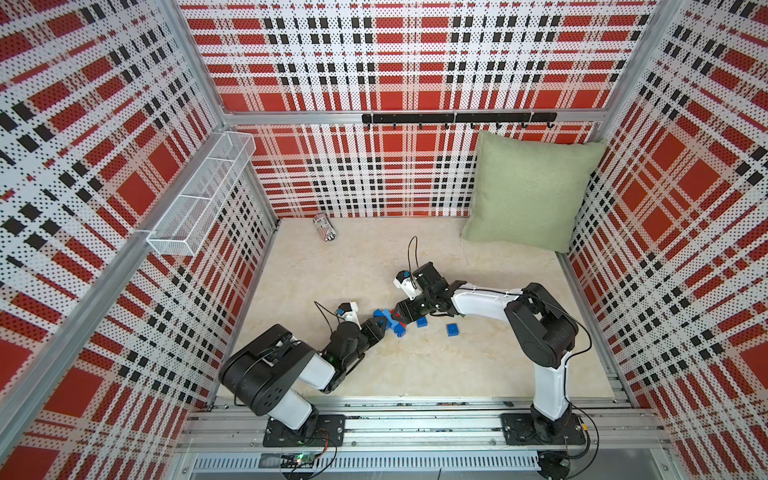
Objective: Assemble a heart with lego
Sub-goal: Assemble the lego brick with the lego brick, then pick up the lego brick from the center of the board.
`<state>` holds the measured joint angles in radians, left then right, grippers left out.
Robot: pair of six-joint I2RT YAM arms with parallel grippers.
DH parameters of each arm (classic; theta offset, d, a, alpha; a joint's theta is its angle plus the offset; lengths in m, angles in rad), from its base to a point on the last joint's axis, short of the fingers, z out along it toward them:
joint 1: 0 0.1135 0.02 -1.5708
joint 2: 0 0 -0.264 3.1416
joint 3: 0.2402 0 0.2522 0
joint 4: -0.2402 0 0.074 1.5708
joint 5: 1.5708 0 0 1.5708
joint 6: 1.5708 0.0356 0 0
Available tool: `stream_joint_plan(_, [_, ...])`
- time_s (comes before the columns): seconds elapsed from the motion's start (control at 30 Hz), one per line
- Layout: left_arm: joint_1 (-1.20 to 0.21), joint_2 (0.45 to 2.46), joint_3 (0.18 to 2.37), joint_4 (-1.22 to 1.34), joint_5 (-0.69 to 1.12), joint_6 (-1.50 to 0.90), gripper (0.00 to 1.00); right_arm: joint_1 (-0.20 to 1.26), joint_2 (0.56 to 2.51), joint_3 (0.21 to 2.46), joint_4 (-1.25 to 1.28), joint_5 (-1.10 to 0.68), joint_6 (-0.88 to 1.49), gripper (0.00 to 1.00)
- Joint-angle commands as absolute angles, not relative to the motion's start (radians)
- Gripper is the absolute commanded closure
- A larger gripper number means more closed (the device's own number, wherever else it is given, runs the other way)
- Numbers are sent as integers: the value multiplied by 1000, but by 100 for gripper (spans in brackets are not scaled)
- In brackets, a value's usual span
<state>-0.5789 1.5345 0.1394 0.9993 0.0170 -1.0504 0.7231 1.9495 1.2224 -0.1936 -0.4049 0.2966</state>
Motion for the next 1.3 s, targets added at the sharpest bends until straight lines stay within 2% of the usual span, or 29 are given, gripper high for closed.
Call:
stream_joint_plan(0.0, [-585, 1471, 134, 912, -10, -1015, 59, 702, 1820, 1195, -211, -356, 312, 35])
stream_joint_plan(0.07, [-580, 1425, 120, 881, -20, -1018, 57, 680, 1753, 1146, -221, -292, 323, 30])
stream_joint_plan(0.2, [-573, 1350, 136, 749, -59, -990, 55, 634, 1653, 1079, -307, -182, 326, 30])
stream_joint_plan(0.4, [-565, 1325, 138, 737, -34, -995, 55, 551, 1561, 1005, -447, 30, 316, 27])
stream_joint_plan(0.47, [-585, 1267, 141, 721, -51, -989, 55, 546, 1557, 977, -484, 108, 299, 23])
stream_joint_plan(0.6, [-610, 1180, 175, 598, -105, -950, 54, 539, 1602, 931, -504, 147, 310, 19])
stream_joint_plan(0.8, [-614, 1120, 188, 541, -108, -936, 54, 534, 1658, 918, -457, 177, 285, 16])
stream_joint_plan(0.93, [-614, 1093, 199, 506, -120, -926, 54, 521, 1728, 965, -446, 185, 271, 18])
stream_joint_plan(1.03, [-616, 1085, 206, 497, -124, -924, 54, 502, 1759, 994, -423, 112, 270, 21])
stream_joint_plan(1.13, [-616, 1080, 213, 483, -129, -917, 54, 502, 1796, 1015, -429, 113, 262, 33])
stream_joint_plan(1.27, [-617, 1058, 212, 463, -130, -917, 54, 502, 1758, 982, -437, 91, 268, 42])
